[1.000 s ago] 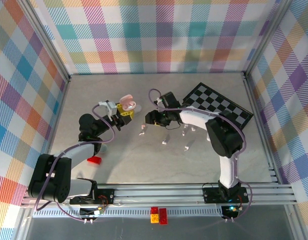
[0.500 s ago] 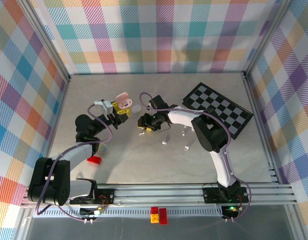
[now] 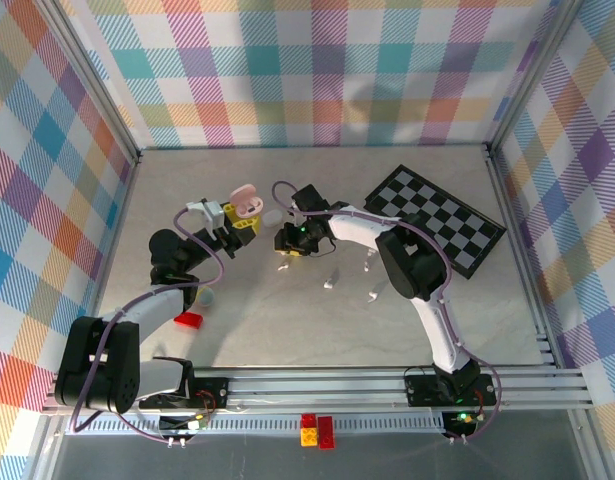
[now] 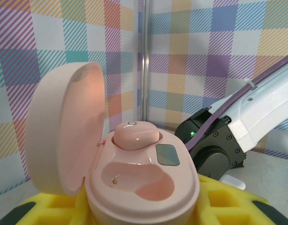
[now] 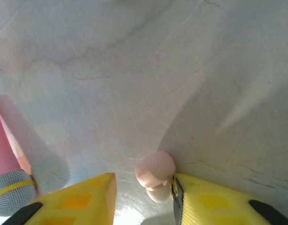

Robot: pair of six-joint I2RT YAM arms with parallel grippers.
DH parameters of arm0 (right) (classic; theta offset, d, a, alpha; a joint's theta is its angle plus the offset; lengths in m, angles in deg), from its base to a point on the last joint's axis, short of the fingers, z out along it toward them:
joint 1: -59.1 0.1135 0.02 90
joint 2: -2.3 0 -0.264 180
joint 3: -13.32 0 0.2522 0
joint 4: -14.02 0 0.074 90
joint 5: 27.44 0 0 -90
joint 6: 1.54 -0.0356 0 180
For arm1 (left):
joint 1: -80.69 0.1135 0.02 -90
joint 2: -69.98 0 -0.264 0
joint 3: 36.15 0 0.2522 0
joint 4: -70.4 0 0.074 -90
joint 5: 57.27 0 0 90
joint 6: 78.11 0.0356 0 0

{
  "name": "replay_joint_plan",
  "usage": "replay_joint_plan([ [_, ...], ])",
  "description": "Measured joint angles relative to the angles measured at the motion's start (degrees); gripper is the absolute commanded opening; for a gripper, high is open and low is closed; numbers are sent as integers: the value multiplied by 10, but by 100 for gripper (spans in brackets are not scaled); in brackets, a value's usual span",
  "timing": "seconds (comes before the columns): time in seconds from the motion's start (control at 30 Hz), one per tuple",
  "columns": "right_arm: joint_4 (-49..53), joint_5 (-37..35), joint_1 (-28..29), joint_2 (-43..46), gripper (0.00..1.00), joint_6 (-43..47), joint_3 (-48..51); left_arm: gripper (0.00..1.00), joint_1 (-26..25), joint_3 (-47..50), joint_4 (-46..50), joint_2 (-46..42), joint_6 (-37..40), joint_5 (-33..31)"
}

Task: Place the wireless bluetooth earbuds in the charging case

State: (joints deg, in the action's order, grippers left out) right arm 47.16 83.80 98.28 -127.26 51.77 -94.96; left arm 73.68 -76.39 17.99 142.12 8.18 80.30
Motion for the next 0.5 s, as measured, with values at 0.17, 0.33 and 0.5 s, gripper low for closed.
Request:
replay_joint_plan([
  [0.17, 6, -4, 0, -1, 26, 17, 0, 38, 1, 0, 0, 0, 0, 0],
  [0.33, 12, -6, 0, -1, 18, 26, -1, 38, 1, 0, 0, 0, 0, 0],
  [0.5, 16, -6, 0, -1, 13, 33, -6, 38, 1, 0, 0, 0, 0, 0],
])
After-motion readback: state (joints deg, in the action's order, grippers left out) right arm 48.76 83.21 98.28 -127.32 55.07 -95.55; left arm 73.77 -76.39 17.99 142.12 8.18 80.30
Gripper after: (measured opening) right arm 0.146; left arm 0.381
